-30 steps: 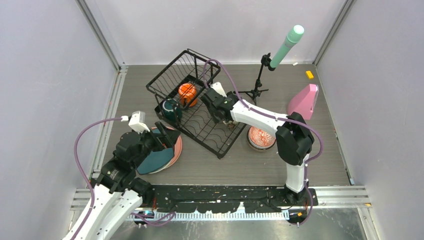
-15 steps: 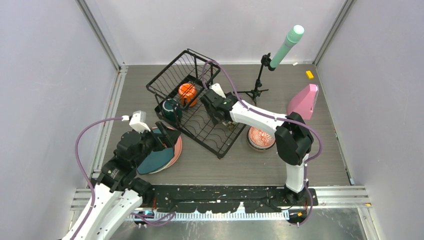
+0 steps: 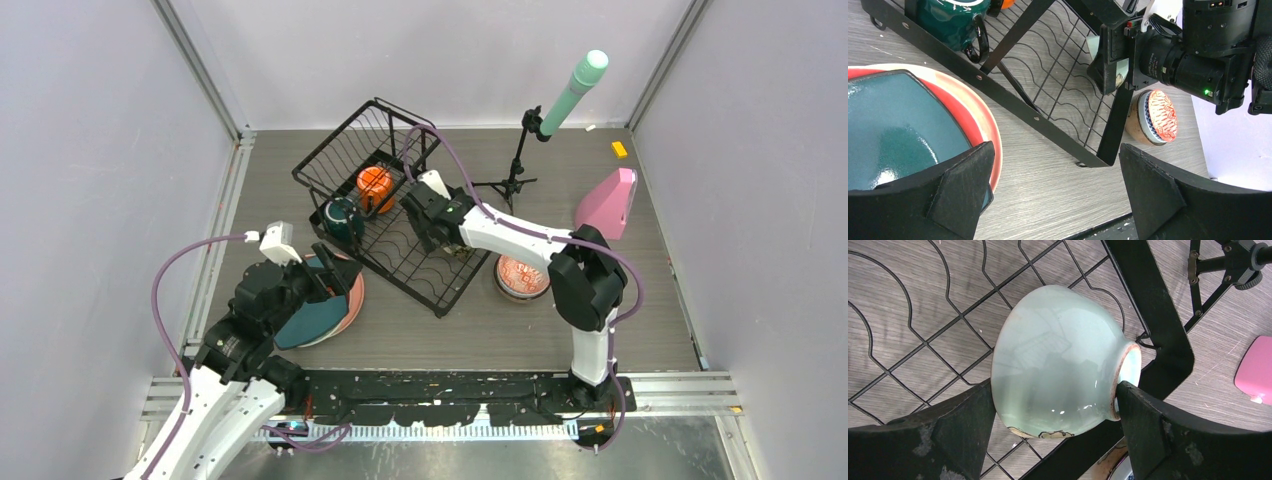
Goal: Load the mixed dishes into the dish rack
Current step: Turn the bowl upside down on the dish rack.
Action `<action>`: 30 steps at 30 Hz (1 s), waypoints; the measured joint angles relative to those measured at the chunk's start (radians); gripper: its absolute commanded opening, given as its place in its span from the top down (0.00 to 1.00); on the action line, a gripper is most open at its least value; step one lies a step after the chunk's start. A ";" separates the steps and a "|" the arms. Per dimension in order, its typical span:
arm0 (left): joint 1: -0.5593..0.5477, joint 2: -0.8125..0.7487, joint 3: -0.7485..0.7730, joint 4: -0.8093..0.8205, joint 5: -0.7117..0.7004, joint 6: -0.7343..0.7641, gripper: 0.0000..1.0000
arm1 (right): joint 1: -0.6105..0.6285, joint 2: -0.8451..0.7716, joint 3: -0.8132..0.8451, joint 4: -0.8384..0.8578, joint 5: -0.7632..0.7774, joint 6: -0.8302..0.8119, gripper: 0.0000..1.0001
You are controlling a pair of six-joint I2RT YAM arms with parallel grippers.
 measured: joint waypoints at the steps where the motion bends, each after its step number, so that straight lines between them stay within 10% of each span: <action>1: 0.000 0.000 0.000 0.000 0.000 -0.002 0.02 | 0.000 -0.002 -0.004 0.004 -0.002 0.000 0.08; 30: 0.000 -0.003 -0.006 -0.001 0.002 -0.010 0.02 | 0.014 -0.064 -0.089 0.204 -0.235 0.151 0.06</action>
